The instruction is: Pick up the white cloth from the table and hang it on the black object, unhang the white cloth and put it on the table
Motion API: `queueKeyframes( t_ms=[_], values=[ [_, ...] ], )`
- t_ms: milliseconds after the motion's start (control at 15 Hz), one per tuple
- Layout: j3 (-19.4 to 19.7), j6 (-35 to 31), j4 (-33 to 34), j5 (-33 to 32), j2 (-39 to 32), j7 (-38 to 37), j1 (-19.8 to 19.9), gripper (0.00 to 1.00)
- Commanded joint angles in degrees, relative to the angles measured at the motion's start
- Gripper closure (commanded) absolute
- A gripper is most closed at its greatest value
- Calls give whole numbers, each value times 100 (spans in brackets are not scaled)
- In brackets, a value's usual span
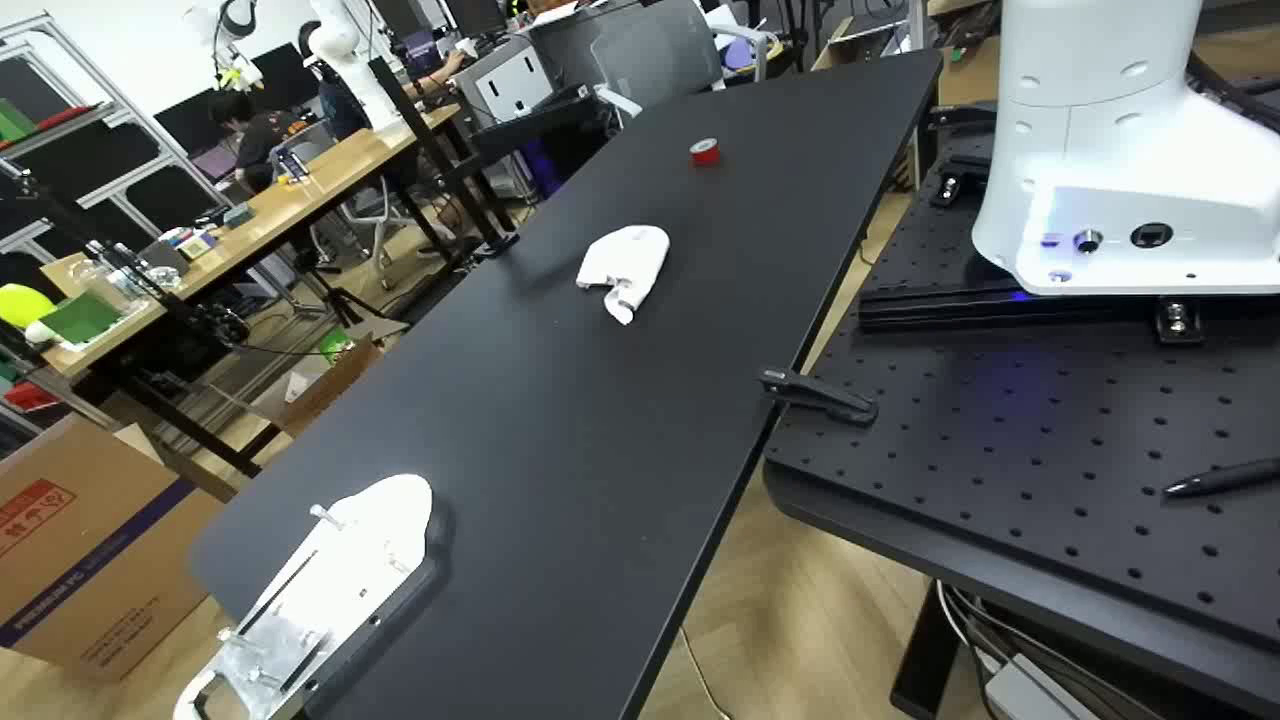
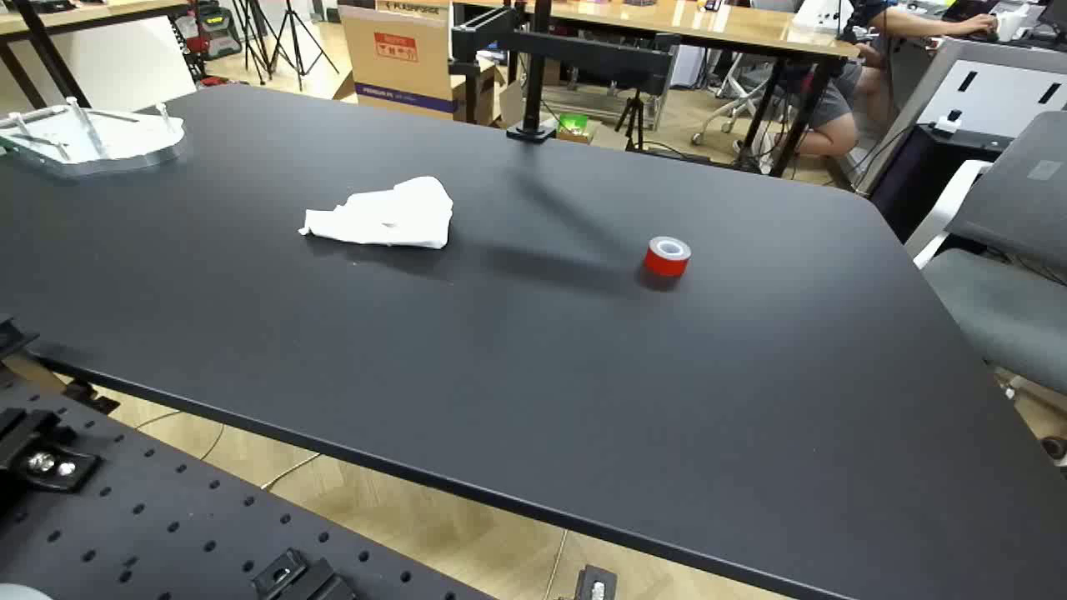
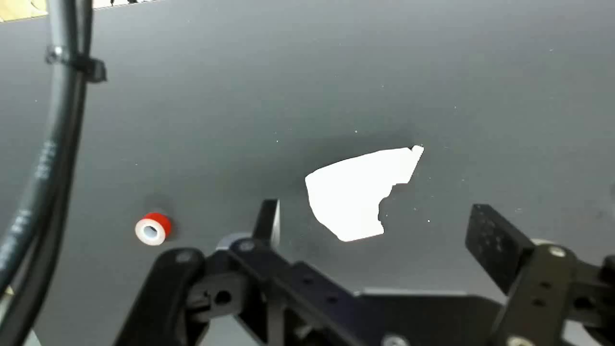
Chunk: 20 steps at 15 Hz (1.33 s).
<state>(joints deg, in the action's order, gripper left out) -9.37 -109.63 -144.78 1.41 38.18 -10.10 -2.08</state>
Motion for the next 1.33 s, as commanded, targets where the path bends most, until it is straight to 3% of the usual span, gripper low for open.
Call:
queueKeyframes(
  t_ms=[0,733,1000,1267],
  values=[
    [50,9,12,-36,-12,-33,-62,0],
    [50,5,13,-36,-4,-32,-61,0],
    [-29,-736,17,-393,-362,-103,83,0],
    [-172,-2215,-144,-1028,-992,-610,400,0]
  ],
)
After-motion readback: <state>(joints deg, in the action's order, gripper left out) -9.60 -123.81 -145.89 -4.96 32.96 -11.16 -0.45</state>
